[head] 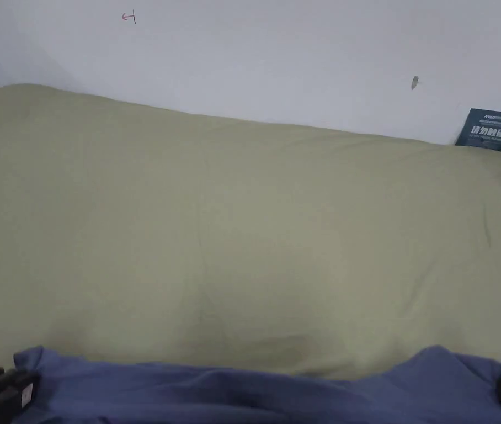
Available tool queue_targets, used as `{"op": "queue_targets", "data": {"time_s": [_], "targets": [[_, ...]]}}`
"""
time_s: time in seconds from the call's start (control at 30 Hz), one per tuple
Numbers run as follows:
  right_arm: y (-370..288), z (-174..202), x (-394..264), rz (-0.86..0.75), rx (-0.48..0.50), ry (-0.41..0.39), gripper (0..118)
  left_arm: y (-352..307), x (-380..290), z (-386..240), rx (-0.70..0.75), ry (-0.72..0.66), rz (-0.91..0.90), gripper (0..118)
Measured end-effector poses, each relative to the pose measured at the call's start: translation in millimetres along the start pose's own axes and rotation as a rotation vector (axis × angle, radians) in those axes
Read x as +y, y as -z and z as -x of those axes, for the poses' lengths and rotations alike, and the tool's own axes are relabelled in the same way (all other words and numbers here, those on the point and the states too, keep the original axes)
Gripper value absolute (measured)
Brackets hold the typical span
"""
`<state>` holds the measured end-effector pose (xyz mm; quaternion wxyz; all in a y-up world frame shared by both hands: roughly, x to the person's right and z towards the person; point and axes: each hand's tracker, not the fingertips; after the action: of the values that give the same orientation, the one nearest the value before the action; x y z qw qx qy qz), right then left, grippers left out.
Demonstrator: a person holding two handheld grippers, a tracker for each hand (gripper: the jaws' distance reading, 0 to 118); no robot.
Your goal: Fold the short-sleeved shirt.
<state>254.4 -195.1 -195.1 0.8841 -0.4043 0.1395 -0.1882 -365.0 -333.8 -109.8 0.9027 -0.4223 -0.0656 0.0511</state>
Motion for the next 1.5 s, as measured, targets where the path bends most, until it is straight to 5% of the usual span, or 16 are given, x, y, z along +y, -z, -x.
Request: {"op": "queue_targets", "data": {"time_s": [0.3,0.33,0.4,0.43,0.57,0.63,0.7,0.77,0.93,1.03,1.1,1.13,1.17,1.5], "targets": [[4,-28,-65,0.105,-0.203,0.107,3,13,-70,9,-0.029,-0.06,0.089,8],[4,-29,-67,0.11,-0.203,0.113,4,13,-75,10,-0.034,-0.06,0.104,16],[3,-27,-67,0.104,-0.256,0.122,4,9,-82,9,0.003,-0.054,0.136,53],[1,-22,-66,0.091,-0.293,0.089,5,4,-85,9,0.033,-0.056,0.163,71],[-12,15,-54,-0.039,-0.38,-0.076,12,-15,-75,-4,0.024,-0.148,0.045,73],[-19,40,-46,-0.136,-0.448,-0.162,27,-24,-55,-16,0.043,-0.189,-0.04,73],[-24,61,-40,-0.229,-0.451,-0.209,55,-31,-30,-30,0.049,-0.159,-0.148,73],[-25,85,-34,-0.267,-0.421,-0.251,73,-31,-3,-48,0.017,-0.141,-0.229,73],[-25,134,-41,-0.286,-0.222,-0.307,72,-28,33,-96,0.01,-0.037,-0.285,73],[-13,152,-55,-0.268,-0.243,-0.366,71,-26,34,-116,0.097,0.035,-0.307,72],[-5,160,-67,-0.26,-0.244,-0.375,58,-27,27,-128,0.12,0.069,-0.311,44],[-2,161,-72,-0.251,-0.232,-0.379,39,-27,23,-134,0.117,0.068,-0.314,16],[2,161,-77,-0.249,-0.222,-0.368,4,-27,18,-138,0.107,0.069,-0.318,0],[20,143,-104,-0.206,-0.235,-0.29,1,-25,-18,-170,0.109,0.012,-0.292,0]]}}
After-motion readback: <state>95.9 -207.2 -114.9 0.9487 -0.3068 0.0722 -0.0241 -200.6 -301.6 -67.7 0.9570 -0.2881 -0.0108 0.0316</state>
